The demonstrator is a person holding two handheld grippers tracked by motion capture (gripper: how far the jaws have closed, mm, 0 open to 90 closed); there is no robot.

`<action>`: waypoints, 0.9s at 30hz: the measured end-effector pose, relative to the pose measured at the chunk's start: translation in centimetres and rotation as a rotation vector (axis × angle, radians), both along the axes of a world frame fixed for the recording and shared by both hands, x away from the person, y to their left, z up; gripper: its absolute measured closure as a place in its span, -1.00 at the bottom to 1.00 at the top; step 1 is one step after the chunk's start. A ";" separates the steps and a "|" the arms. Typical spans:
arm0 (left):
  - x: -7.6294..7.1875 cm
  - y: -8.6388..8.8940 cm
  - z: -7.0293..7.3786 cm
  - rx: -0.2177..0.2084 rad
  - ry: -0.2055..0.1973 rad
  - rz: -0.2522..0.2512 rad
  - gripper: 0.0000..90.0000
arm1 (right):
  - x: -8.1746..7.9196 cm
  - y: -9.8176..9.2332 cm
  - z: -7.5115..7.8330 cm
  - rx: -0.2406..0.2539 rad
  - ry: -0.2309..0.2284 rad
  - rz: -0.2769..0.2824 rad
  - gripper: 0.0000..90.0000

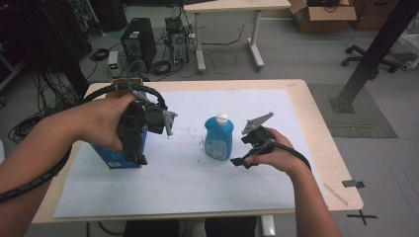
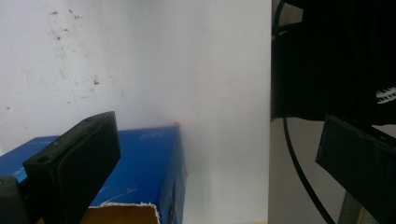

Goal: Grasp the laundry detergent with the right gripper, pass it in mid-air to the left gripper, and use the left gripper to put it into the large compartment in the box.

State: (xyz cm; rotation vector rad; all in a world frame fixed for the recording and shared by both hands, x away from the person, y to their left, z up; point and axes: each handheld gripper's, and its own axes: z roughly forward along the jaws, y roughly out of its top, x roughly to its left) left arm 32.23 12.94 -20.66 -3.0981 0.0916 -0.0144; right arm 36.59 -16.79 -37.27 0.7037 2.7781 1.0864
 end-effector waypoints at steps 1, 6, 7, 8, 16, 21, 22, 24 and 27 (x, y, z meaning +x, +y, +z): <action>0.0 0.0 -0.1 0.000 0.000 0.003 -1.00 | 0.0 0.1 0.0 0.018 0.001 -0.001 -0.88; -0.1 0.0 -0.3 0.001 0.004 -0.004 -1.00 | 0.1 0.7 -0.1 0.051 -0.014 0.000 -0.88; -0.2 0.0 -0.3 0.002 0.007 -0.009 -1.00 | 0.2 0.8 -0.3 0.048 -0.016 0.002 -0.89; -0.2 0.0 -0.3 0.002 0.007 -0.009 -1.00 | 0.2 0.8 -0.3 0.048 -0.016 0.002 -0.89; -0.6 0.2 -0.5 -0.009 0.019 -0.016 -1.00 | 0.8 1.1 -0.6 0.090 -0.036 -0.005 -0.89; -0.7 0.4 -0.8 -0.008 0.024 -0.013 -1.00 | 0.9 1.5 -1.1 0.077 -0.041 -0.008 -0.91; -0.7 0.4 -0.9 -0.003 0.027 -0.013 -1.00 | 0.9 1.5 -1.1 0.078 -0.040 -0.008 -0.91; -0.8 0.4 -1.1 -0.002 0.031 -0.018 -1.00 | 0.9 1.5 -1.3 0.089 -0.040 -0.009 -0.92; -0.8 0.3 -1.1 0.001 0.029 -0.015 -1.00 | 0.9 1.5 -1.6 0.098 -0.044 -0.011 -0.93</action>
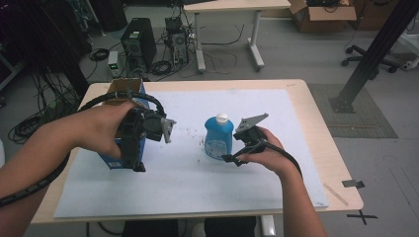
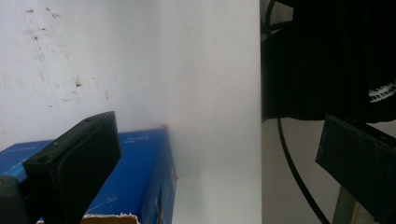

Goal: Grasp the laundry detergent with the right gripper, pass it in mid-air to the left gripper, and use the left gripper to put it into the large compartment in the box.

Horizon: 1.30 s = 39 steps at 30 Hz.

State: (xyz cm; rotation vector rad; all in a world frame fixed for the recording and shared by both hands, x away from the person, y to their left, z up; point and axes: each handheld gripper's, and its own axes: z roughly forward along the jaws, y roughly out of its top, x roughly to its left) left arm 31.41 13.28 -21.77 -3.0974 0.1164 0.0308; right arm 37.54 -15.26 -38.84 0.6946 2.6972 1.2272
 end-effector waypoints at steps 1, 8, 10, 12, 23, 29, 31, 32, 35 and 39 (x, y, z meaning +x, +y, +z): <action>0.0 0.0 0.0 0.000 0.000 0.000 -1.00 | 0.0 0.0 0.0 0.000 0.000 0.000 -0.93; -0.2 -0.2 0.1 0.002 -0.004 -0.008 -1.00 | 0.2 0.2 -0.3 0.025 -0.013 -0.010 -0.94; -0.3 -0.2 0.1 0.003 -0.002 -0.009 -1.00 | 0.2 0.3 -0.4 0.028 -0.019 -0.013 -0.94; -0.3 -0.3 0.0 0.009 -0.002 -0.012 -1.00 | 0.3 0.4 -0.5 0.037 -0.027 -0.015 -0.94; -0.5 -0.2 -0.2 0.004 -0.004 -0.016 -1.00 | 0.6 1.0 -1.0 0.076 -0.059 -0.039 -0.95; -0.4 -0.3 -0.4 -0.021 0.004 -0.013 -1.00 | 0.7 1.3 -1.3 0.093 -0.078 -0.051 -0.96; -0.5 -0.3 -0.6 -0.028 0.007 -0.013 -1.00 | 0.8 1.4 -1.4 0.097 -0.079 -0.058 -0.96; -0.5 -0.3 -0.7 -0.030 0.009 -0.015 -1.00 | 0.8 1.5 -1.5 0.096 -0.079 -0.059 -0.96; -0.4 -0.3 -1.0 -0.033 0.016 -0.017 -1.00 | 0.9 1.7 -1.6 0.098 -0.086 -0.063 -0.96; -0.2 0.0 -1.5 -0.051 0.025 -0.001 -1.00 | 1.0 1.9 -2.0 0.103 -0.086 -0.075 -0.96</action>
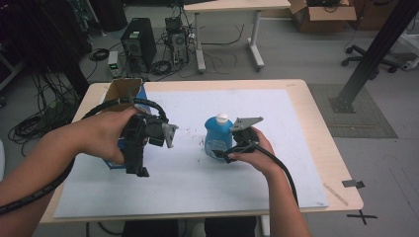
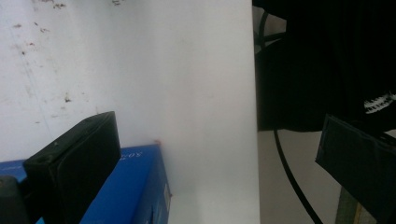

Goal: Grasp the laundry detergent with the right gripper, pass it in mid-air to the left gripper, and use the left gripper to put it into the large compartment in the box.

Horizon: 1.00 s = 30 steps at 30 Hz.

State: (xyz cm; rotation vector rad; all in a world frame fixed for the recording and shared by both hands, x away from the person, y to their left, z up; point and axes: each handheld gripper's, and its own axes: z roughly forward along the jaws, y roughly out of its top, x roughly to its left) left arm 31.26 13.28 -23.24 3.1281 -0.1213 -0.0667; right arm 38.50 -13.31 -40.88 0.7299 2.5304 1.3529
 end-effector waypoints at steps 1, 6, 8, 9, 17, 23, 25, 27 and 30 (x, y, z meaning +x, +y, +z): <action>0.1 0.1 -0.1 0.003 0.002 0.003 -1.00 | 0.0 0.0 -0.1 0.003 -0.001 -0.001 -0.96; 0.3 0.3 -0.4 -0.002 0.007 0.009 -1.00 | 0.0 0.1 -0.2 0.018 -0.013 -0.011 -0.96; 0.4 0.4 -0.4 -0.001 0.007 0.012 -1.00 | 0.0 0.1 -0.1 0.036 -0.030 -0.032 -0.94; 0.4 0.5 -0.5 -0.002 0.007 0.014 -1.00 | 0.0 0.1 -0.1 0.043 -0.036 -0.037 -0.92; 0.5 0.9 -0.7 0.001 0.012 0.019 -1.00 | -0.1 0.3 -0.3 0.061 -0.071 -0.049 -0.82; 0.5 1.2 -0.8 -0.008 0.011 0.022 -1.00 | -0.2 0.2 -0.7 0.069 -0.079 -0.066 -0.72; 0.5 1.3 -0.8 -0.007 0.011 0.024 -1.00 | -0.2 0.2 -0.9 0.075 -0.081 -0.069 -0.70; 0.5 1.3 -0.8 -0.007 0.012 0.022 -1.00 | -0.3 0.2 -1.0 0.079 -0.088 -0.070 -0.67; 0.5 1.5 -0.9 -0.009 0.013 0.028 -1.00 | -0.3 0.3 -1.1 0.078 -0.089 -0.069 -0.63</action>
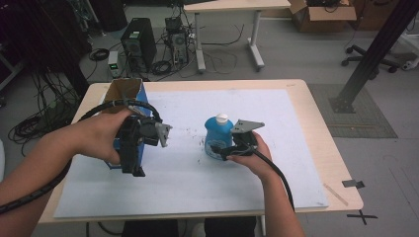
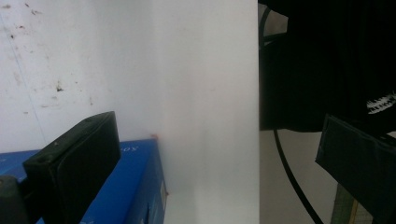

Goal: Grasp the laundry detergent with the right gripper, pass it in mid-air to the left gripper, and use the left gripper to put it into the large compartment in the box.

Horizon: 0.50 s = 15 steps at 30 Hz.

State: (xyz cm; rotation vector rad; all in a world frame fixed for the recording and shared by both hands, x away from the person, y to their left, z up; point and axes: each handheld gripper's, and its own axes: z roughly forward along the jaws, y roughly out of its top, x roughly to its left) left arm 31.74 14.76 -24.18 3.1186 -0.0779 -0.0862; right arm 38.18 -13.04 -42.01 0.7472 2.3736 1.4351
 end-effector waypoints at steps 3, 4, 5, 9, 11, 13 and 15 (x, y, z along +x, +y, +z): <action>0.0 0.1 0.0 -0.001 0.000 -0.001 -1.00 | -0.1 0.2 0.0 -0.002 -0.011 0.003 -0.60; 0.0 0.1 0.0 -0.001 0.000 -0.001 -1.00 | 0.0 0.2 0.0 -0.002 -0.014 0.002 -0.59; 0.0 0.1 0.0 0.001 -0.001 0.002 -1.00 | 0.0 0.2 -0.1 -0.001 -0.014 0.002 -0.58; 0.0 0.2 0.1 0.003 -0.001 0.004 -1.00 | 0.0 0.2 -0.1 -0.004 -0.019 0.003 -0.51; 0.0 0.3 0.1 0.006 -0.001 0.006 -1.00 | -0.1 0.1 -0.1 0.001 -0.023 0.006 -0.45; 0.0 0.3 0.1 0.005 -0.001 0.005 -1.00 | -0.1 0.0 -0.1 -0.002 -0.024 0.006 -0.43; 0.0 0.3 0.1 0.004 -0.001 0.006 -1.00 | -0.1 0.0 -0.2 -0.004 -0.028 0.006 -0.43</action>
